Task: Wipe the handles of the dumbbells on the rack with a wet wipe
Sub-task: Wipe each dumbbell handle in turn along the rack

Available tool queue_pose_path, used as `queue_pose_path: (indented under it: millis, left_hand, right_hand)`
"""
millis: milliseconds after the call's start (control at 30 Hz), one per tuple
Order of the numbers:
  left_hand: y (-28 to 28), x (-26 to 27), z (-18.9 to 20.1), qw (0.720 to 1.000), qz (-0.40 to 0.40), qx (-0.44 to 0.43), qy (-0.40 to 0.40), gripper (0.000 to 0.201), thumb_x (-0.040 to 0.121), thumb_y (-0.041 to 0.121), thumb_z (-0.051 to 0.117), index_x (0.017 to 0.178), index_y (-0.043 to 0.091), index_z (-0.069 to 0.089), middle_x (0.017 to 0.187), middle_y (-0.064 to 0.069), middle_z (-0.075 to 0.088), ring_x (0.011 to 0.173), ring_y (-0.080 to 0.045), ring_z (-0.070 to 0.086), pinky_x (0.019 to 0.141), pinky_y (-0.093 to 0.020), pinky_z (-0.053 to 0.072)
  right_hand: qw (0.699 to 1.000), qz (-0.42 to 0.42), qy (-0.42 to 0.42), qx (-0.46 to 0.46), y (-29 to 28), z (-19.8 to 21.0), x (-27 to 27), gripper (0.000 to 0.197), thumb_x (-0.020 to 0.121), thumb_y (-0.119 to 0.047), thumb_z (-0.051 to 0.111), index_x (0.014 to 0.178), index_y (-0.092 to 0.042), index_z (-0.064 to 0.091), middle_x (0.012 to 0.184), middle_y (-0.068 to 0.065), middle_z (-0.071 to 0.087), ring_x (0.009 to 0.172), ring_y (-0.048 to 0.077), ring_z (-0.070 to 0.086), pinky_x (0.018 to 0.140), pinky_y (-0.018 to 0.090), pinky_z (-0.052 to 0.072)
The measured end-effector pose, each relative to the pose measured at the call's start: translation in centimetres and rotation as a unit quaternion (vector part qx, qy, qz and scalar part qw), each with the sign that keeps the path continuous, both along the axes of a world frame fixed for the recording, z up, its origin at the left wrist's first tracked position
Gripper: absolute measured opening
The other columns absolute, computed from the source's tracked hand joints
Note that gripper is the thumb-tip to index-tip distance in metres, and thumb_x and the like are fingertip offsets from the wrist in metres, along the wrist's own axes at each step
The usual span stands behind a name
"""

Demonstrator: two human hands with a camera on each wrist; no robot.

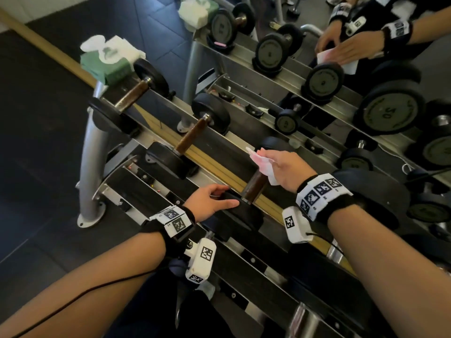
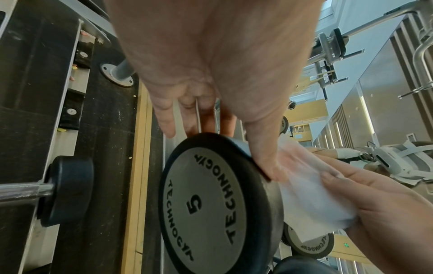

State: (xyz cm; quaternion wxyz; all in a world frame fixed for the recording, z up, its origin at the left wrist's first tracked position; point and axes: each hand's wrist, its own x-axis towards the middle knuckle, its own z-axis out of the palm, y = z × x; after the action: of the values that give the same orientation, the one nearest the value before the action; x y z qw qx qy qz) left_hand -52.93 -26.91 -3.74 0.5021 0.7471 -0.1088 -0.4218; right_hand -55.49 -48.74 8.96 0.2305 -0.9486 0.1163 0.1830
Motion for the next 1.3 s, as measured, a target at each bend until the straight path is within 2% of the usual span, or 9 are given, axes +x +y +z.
queue_pose_path:
  millis: [100, 233, 367, 533, 733, 867, 1067, 1200, 1300]
  left_hand:
    - [0.0, -0.2, 0.3, 1.0, 0.02, -0.012, 0.006, 0.071, 0.073, 0.05, 0.079, 0.137, 0.033, 0.053, 0.134, 0.01, 0.056, 0.12, -0.006, 0.053, 0.105, -0.029, 0.04]
    - [-0.2, -0.5, 0.7, 0.999, 0.029, -0.023, 0.005, 0.07, 0.075, 0.047, 0.079, 0.137, 0.03, 0.052, 0.134, 0.009, 0.055, 0.115, -0.002, 0.051, 0.099, -0.021, 0.039]
    - [-0.1, -0.7, 0.6, 0.999, 0.039, -0.021, 0.005, 0.071, 0.074, 0.047, 0.08, 0.137, 0.03, 0.053, 0.136, 0.008, 0.055, 0.12, -0.005, 0.052, 0.104, -0.024, 0.04]
    - [-0.1, -0.7, 0.5, 0.998, 0.049, -0.021, 0.021, 0.086, 0.065, 0.055, 0.08, 0.141, 0.03, 0.049, 0.139, 0.006, 0.055, 0.124, -0.008, 0.053, 0.109, -0.03, 0.04]
    - [0.2, -1.0, 0.6, 0.997, 0.064, -0.026, 0.037, 0.087, 0.074, 0.044, 0.08, 0.148, 0.032, 0.037, 0.142, 0.002, 0.053, 0.126, -0.014, 0.053, 0.111, -0.038, 0.041]
    - [0.3, -1.1, 0.7, 0.996, 0.063, -0.036, 0.043, 0.089, 0.071, 0.046, 0.08, 0.147, 0.033, 0.037, 0.141, 0.004, 0.054, 0.123, -0.011, 0.054, 0.099, -0.026, 0.043]
    - [0.2, -1.0, 0.5, 0.995, 0.067, -0.041, 0.06, 0.099, 0.058, 0.055, 0.082, 0.145, 0.035, 0.039, 0.137, 0.004, 0.057, 0.125, -0.014, 0.056, 0.112, -0.044, 0.04]
    - [0.3, -1.0, 0.4, 0.995, 0.067, -0.04, 0.06, 0.1, 0.055, 0.058, 0.082, 0.144, 0.036, 0.041, 0.137, 0.005, 0.057, 0.126, -0.013, 0.055, 0.113, -0.045, 0.039]
    - [0.2, -0.9, 0.4, 0.996, 0.06, -0.031, 0.052, 0.09, 0.064, 0.052, 0.082, 0.143, 0.035, 0.043, 0.139, 0.005, 0.055, 0.127, -0.012, 0.053, 0.113, -0.043, 0.04]
  right_hand:
    - [0.998, 0.052, -0.022, -0.038, -0.4, -0.7, 0.9, 0.044, 0.1, -0.004, 0.04, 0.142, -0.014, 0.052, 0.144, 0.009, 0.052, 0.134, 0.028, 0.047, 0.111, 0.034, 0.035]
    - [0.999, 0.042, 0.03, 0.013, -0.5, -1.4, 0.6, 0.03, 0.102, -0.031, 0.05, 0.124, -0.046, 0.063, 0.102, -0.01, 0.068, 0.097, 0.008, 0.062, 0.085, 0.009, 0.043]
    - [0.997, 0.035, 0.009, 0.063, -0.8, -0.4, 1.3, 0.038, 0.096, -0.027, 0.056, 0.134, -0.026, 0.059, 0.117, 0.0, 0.067, 0.108, 0.015, 0.063, 0.099, 0.029, 0.047]
    - [0.99, 0.036, -0.089, 0.099, -1.2, 0.7, 2.8, 0.04, 0.1, -0.016, 0.04, 0.13, -0.034, 0.06, 0.114, -0.027, 0.059, 0.104, -0.011, 0.055, 0.087, 0.0, 0.034]
    - [0.968, 0.244, 0.039, -0.034, -1.8, -3.4, 1.5, 0.046, 0.101, 0.002, 0.034, 0.143, -0.012, 0.048, 0.159, 0.009, 0.031, 0.149, 0.028, 0.022, 0.122, 0.039, 0.015]
    - [0.943, 0.296, 0.123, -0.09, -2.1, -5.1, 1.0, 0.047, 0.102, -0.005, 0.04, 0.148, -0.018, 0.041, 0.161, 0.009, 0.026, 0.15, 0.027, 0.013, 0.12, 0.033, 0.005]
    - [0.88, 0.412, 0.098, -0.216, -2.2, -6.1, 1.8, 0.05, 0.102, -0.026, 0.049, 0.146, -0.045, 0.033, 0.146, -0.009, 0.042, 0.146, 0.018, 0.023, 0.119, 0.055, 0.003]
    - [0.892, 0.387, 0.129, -0.195, -2.0, -6.7, 1.4, 0.041, 0.102, -0.045, 0.035, 0.142, -0.054, 0.032, 0.139, -0.015, 0.042, 0.142, 0.014, 0.023, 0.116, 0.055, -0.009]
    - [0.883, 0.402, 0.102, -0.221, -2.6, -6.4, 2.0, 0.045, 0.099, -0.035, 0.05, 0.139, -0.049, 0.033, 0.139, -0.014, 0.041, 0.141, 0.014, 0.027, 0.118, 0.05, -0.001]
